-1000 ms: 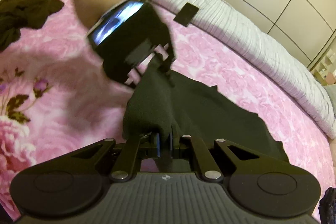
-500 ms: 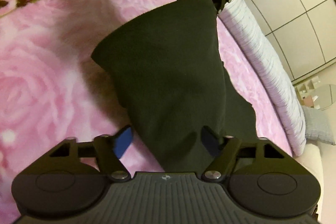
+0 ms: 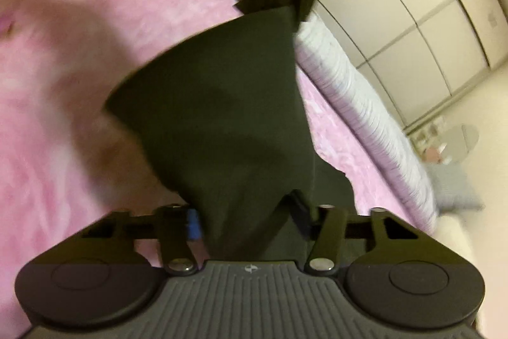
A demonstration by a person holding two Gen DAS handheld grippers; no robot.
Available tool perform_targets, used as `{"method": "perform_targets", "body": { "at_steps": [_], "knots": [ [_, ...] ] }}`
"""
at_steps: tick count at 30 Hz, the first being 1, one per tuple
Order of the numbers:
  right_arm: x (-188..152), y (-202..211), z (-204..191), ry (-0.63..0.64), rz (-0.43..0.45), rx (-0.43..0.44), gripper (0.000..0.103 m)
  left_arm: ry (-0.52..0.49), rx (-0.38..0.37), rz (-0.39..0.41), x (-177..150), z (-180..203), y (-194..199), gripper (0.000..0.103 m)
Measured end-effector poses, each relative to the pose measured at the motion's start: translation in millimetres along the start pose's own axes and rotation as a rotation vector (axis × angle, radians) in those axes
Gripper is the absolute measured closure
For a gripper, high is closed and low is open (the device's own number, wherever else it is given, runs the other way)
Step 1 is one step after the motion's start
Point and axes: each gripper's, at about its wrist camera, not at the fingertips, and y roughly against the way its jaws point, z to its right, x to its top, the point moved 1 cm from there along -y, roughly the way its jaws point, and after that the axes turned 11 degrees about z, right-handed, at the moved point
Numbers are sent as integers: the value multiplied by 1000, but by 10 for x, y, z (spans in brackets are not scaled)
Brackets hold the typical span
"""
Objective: Fold clothes
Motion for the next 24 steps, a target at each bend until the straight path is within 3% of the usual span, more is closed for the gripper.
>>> {"method": "perform_targets", "body": {
  "at_steps": [1,4,8,12,18,21,24],
  "knots": [
    [34,22,61,-32,-4,19,91,-67,0,-11,22,35,26,94],
    [152,170,223,-108,-7,62,92,-195,-11,-28,140,39,154,94],
    [323,456,553,-298,6,126,92,-133,-40,-30,464,-269,272,93],
    [248,578,1136,-648,-9,146,92,-109,-55,-29,911,-629,86,92],
    [-409,510,2103,-1091,-28,134,92,-91,-78,-18,1715,-1079,-804,89],
    [-910,436,2428,-1222,-47,120,92,-62,-117,-16,1962,-1180,-1296,88],
    [-1375,339,2681,-1347,-84,95,92,-7,-144,-57,2132,-1217,-1923,77]
  ]
}}
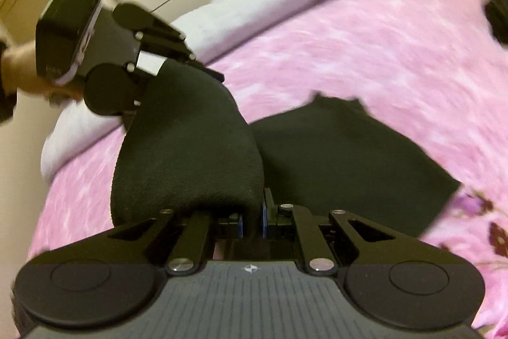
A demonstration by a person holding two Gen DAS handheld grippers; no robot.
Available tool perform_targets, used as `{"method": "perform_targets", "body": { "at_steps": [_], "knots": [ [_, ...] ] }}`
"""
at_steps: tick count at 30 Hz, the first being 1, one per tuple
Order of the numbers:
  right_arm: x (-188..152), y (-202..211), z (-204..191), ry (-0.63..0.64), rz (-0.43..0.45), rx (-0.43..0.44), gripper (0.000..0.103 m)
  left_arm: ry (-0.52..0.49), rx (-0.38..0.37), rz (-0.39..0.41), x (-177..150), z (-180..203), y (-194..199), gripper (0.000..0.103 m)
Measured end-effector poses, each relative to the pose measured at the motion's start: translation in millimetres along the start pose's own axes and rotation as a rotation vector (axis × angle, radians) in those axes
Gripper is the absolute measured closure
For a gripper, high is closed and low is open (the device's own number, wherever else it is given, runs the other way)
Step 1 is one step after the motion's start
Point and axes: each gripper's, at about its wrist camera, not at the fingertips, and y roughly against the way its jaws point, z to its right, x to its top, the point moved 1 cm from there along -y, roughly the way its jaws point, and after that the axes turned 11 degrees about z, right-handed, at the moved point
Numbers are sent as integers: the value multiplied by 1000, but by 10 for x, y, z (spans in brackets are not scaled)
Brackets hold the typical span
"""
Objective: Fold clothes
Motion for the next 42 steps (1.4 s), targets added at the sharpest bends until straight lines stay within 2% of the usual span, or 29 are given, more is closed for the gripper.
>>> {"method": "perform_targets", "body": {
  "at_steps": [1,3,5,8,12,15,19,21,22,23,25,27,28,30,31,32,36,42],
  "knots": [
    [4,-44,199,-52,-10,-17,91,22,0,-12,39,-22,-152,73],
    [-31,-163,514,-121,-36,-62,85,71,7,-22,45,-25,-304,73],
    [-70,-233,766,-163,-68,-120,78,119,12,-5,-1,-48,-268,68],
    [-81,-270,1015,-211,-89,-175,72,217,20,1,-143,-111,-155,62],
    [-90,-229,1079,-233,-77,-190,66,350,44,-54,-494,-173,-15,61],
    [-69,-311,1147,-311,-72,-203,65,432,61,-104,-761,-148,41,58],
    [5,-441,1241,-432,-56,-203,62,480,70,-150,-1027,-35,5,57],
    [43,-421,1214,-446,-39,-185,59,500,72,-167,-1130,0,-47,56],
    [56,-382,1197,-453,-29,-169,56,508,76,-181,-1181,13,-89,55],
    [68,-343,1180,-460,-19,-153,46,518,75,-189,-1223,21,-124,54],
    [70,-290,1179,-478,6,-144,33,548,70,-194,-1292,24,-179,54],
    [64,-298,1204,-491,15,-164,33,584,66,-194,-1342,17,-208,54],
    [66,-346,1223,-492,13,-171,35,592,66,-193,-1357,16,-210,54],
    [63,-425,1260,-491,4,-176,53,592,67,-191,-1355,21,-193,54],
    [59,-449,1296,-506,-6,-181,84,584,70,-187,-1343,26,-179,54],
    [59,-446,1346,-538,-10,-188,96,576,72,-184,-1331,31,-165,54],
    [54,-174,1457,-620,15,-231,100,582,66,-180,-1333,43,-207,52],
    [-51,-243,1494,-565,-27,-296,101,590,67,-185,-1301,5,-169,51]
  ]
}}
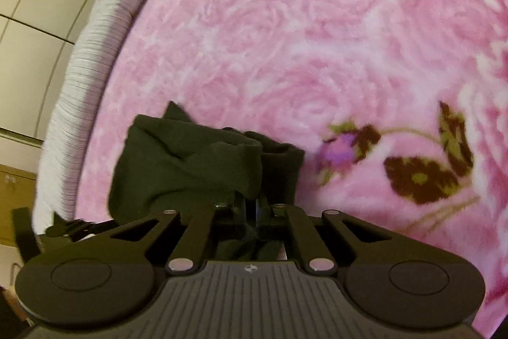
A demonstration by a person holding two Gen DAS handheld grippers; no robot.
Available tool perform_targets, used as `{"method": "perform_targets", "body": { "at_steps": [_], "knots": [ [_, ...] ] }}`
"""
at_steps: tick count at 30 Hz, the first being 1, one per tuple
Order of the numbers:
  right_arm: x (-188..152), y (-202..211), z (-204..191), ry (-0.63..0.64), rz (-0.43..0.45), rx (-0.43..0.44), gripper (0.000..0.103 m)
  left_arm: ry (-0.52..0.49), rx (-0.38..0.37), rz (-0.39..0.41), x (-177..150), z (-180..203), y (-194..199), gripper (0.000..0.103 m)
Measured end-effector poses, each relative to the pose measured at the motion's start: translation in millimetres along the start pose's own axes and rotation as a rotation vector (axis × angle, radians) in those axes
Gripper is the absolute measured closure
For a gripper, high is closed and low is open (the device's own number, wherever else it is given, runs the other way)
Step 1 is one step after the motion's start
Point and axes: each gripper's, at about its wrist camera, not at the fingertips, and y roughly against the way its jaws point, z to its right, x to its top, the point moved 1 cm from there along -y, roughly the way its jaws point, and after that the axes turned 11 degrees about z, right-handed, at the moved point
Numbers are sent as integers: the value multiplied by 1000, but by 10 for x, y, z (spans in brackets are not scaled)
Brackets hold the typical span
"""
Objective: Fold clothes
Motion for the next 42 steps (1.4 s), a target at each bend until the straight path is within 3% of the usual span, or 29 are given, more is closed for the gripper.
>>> {"method": "perform_targets", "body": {
  "at_steps": [5,10,15,18,20,22,24,27,29,33,34,35,37,42],
  "knots": [
    [69,212,-144,73,14,21,101,63,13,-10,-73,-136,49,51],
    [120,-12,-5,51,-29,-43,96,145,49,19,-128,-216,258,53],
    [145,321,-219,151,74,-82,79,218,85,96,-186,-224,589,57],
    [123,541,-426,259,161,-129,76,281,21,127,-168,-165,567,63],
    [82,549,-608,322,161,-59,76,264,-6,122,-132,-75,427,63],
    [-14,390,-770,382,101,36,77,243,-12,122,-111,-26,235,63],
    [-119,158,-832,440,31,77,77,245,8,132,-125,-98,67,62],
    [-153,-188,-713,527,-7,12,84,257,34,152,-147,-214,-148,47],
    [-26,-246,-574,523,40,-35,88,282,40,175,-166,-298,-178,39],
    [176,-213,-333,481,84,-120,102,286,45,206,-222,-300,-29,43],
    [188,-190,-314,483,90,-136,102,277,48,219,-238,-280,66,51],
    [161,-154,-346,495,94,-145,100,268,51,231,-255,-259,162,51],
    [59,-4,-504,517,114,-137,85,221,38,252,-314,-181,324,50],
    [-541,223,-986,575,79,39,79,85,-14,240,-527,97,383,50]
  ]
}}
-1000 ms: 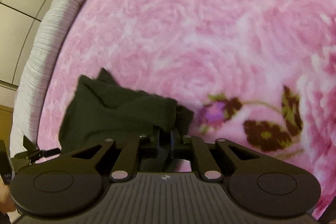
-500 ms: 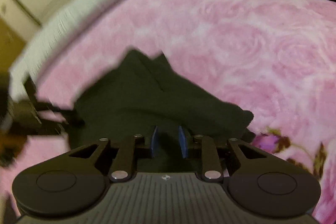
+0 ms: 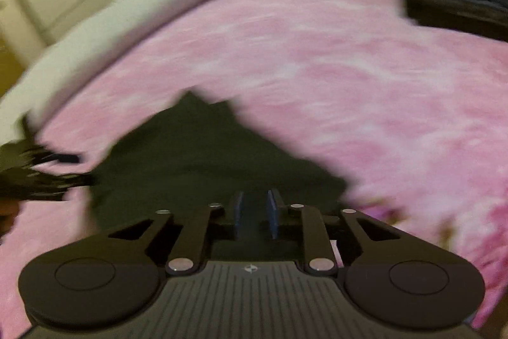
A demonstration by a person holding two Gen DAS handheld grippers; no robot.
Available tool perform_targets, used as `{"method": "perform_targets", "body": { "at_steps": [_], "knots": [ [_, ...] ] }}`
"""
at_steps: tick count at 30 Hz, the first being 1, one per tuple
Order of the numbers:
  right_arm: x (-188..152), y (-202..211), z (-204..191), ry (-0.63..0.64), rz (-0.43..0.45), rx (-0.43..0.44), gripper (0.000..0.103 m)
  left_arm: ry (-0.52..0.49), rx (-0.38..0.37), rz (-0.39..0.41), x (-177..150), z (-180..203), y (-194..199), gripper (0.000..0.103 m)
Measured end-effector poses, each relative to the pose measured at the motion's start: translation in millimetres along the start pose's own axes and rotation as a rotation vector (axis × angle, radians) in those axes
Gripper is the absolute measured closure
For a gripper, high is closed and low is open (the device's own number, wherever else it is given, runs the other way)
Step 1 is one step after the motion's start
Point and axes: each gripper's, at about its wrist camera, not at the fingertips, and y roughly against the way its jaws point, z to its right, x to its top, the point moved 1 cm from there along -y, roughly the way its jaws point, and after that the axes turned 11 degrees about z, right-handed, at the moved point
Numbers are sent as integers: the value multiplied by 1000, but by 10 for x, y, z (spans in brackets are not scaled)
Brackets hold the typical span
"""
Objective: Fold clothes
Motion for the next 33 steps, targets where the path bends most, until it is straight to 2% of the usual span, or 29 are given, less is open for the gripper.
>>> {"method": "perform_targets", "body": {
  "at_steps": [2,5,8,10,12,13,15,16,17,19,23,25,27,30,33],
  "knots": [
    [-209,-96,-202,-4,-40,47,80,-54,0,-9,-93,98,-111,49],
    [-574,-231,-353,58,-120,23,80,-114,24,-2,-167,186,-266,37],
    [-802,-161,-385,162,-113,14,80,-122,23,0,-167,150,-248,35],
    [-851,-76,-359,200,-120,-2,80,-145,29,1,-165,130,-161,37],
    [-834,-13,-329,182,-146,-35,80,-189,38,5,-173,127,-21,39],
    [-812,16,-338,182,-154,-61,79,-227,42,12,-190,140,63,42],
    [-745,103,-416,205,-140,-114,73,-340,51,33,-258,201,232,42],
    [-723,184,-514,247,-107,-117,69,-416,54,44,-311,250,303,41],
    [-717,258,-635,305,-73,-114,55,-484,52,50,-364,301,350,41],
    [-797,292,-892,432,-51,-106,36,-598,30,51,-471,409,368,40],
    [-1202,117,-1376,739,-71,-105,36,-789,-21,95,-675,627,188,39],
    [-1413,-44,-1522,889,-60,-152,39,-829,-25,112,-713,683,69,39],
    [-1604,-198,-1610,1015,-18,-220,39,-821,-34,138,-685,703,-5,39],
    [-1718,-382,-1623,1080,16,-253,39,-828,-48,170,-645,698,-94,37],
    [-1649,-446,-1581,1059,45,-278,39,-872,-60,193,-602,674,-151,26]
  ]
}}
